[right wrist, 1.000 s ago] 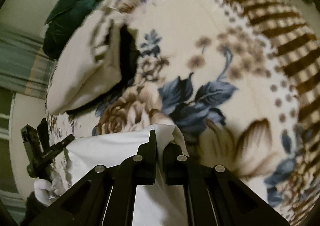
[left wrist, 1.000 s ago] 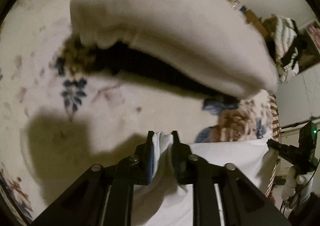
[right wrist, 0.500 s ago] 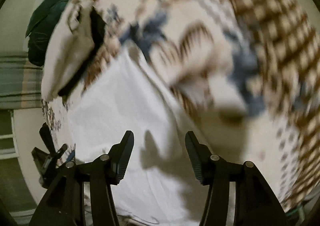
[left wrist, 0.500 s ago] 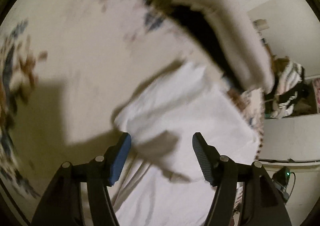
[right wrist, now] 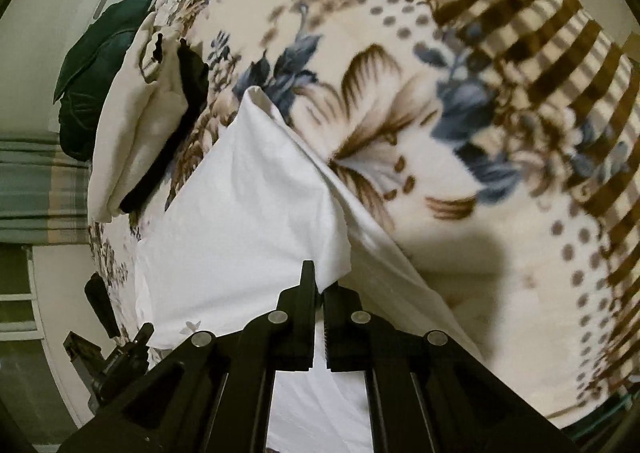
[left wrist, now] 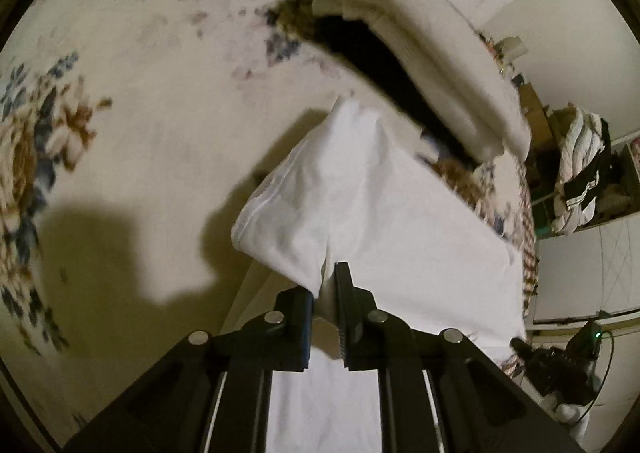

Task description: Fold small clothes

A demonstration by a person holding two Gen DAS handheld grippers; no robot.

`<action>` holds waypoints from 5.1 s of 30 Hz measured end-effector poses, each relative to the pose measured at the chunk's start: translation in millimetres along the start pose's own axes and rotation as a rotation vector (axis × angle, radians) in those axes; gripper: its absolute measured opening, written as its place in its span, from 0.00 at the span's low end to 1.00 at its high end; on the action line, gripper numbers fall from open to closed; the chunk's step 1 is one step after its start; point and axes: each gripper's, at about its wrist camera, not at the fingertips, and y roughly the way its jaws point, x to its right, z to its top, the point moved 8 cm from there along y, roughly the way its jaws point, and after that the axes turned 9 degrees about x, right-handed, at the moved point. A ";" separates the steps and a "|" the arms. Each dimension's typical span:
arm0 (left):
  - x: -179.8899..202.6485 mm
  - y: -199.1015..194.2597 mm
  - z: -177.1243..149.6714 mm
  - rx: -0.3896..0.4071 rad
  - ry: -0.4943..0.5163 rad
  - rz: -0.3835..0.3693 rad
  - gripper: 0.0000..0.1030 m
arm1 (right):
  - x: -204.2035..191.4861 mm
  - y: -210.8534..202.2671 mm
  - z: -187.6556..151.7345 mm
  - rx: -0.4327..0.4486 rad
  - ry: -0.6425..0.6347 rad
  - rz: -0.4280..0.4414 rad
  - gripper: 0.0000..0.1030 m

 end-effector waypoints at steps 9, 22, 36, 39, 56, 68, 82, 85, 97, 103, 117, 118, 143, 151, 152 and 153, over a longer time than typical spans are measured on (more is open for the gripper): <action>-19.4 33.1 -37.0 -0.122 -0.013 0.034 0.13 | 31.9 18.1 -1.2 -0.031 -0.032 -0.104 0.03; -45.6 -52.6 -69.0 -0.133 0.035 0.053 0.79 | 58.4 -44.4 -53.8 -0.053 -0.034 -0.095 0.64; -148.7 -43.7 -179.4 -0.194 -0.082 0.231 0.77 | 180.1 -47.0 -170.0 -0.177 0.027 -0.109 0.63; -135.2 -46.0 -182.9 -0.159 -0.011 0.208 0.21 | 177.7 -47.5 -177.6 -0.160 0.026 -0.058 0.09; -72.1 -136.7 -70.9 0.053 -0.235 -0.039 0.04 | 88.3 -149.2 -96.8 -0.078 0.124 0.278 0.04; -26.7 -22.7 84.9 0.061 -0.189 -0.054 0.04 | 1.1 -68.2 82.0 0.024 0.117 0.217 0.04; -43.8 -2.4 135.8 0.033 -0.321 -0.153 0.55 | 3.2 -19.2 129.1 0.066 0.184 0.209 0.69; -37.2 -23.3 118.2 0.043 -0.246 -0.124 0.55 | -4.7 -26.2 100.1 0.041 0.085 0.142 0.69; 24.7 91.7 93.6 -0.171 0.165 0.117 0.55 | -77.4 74.7 106.5 -0.001 -0.366 -0.191 0.68; 13.1 100.3 145.0 -0.101 0.055 0.113 0.55 | -79.5 80.3 139.7 0.066 -0.286 -0.200 0.68; -56.1 -13.4 3.9 -0.111 -0.320 0.010 0.55 | 30.8 -25.7 -3.0 0.058 0.237 0.072 0.68; -59.4 -8.5 -7.7 -0.117 -0.374 -0.015 0.55 | 35.2 -17.5 -8.7 0.051 0.276 0.114 0.68; -46.3 64.1 -26.1 0.101 -0.739 -0.195 0.62 | 28.1 49.3 -3.1 0.126 0.440 0.407 0.71; -58.1 19.9 -61.2 0.124 -0.708 -0.222 0.63 | 37.2 47.7 -12.5 0.108 0.467 0.439 0.49; -57.6 14.0 -67.0 0.118 -0.694 -0.223 0.63 | 38.0 47.3 -15.9 0.092 0.454 0.441 0.50; -55.7 7.8 -75.4 0.109 -0.667 -0.226 0.63 | 39.1 45.4 -18.0 0.085 0.443 0.445 0.53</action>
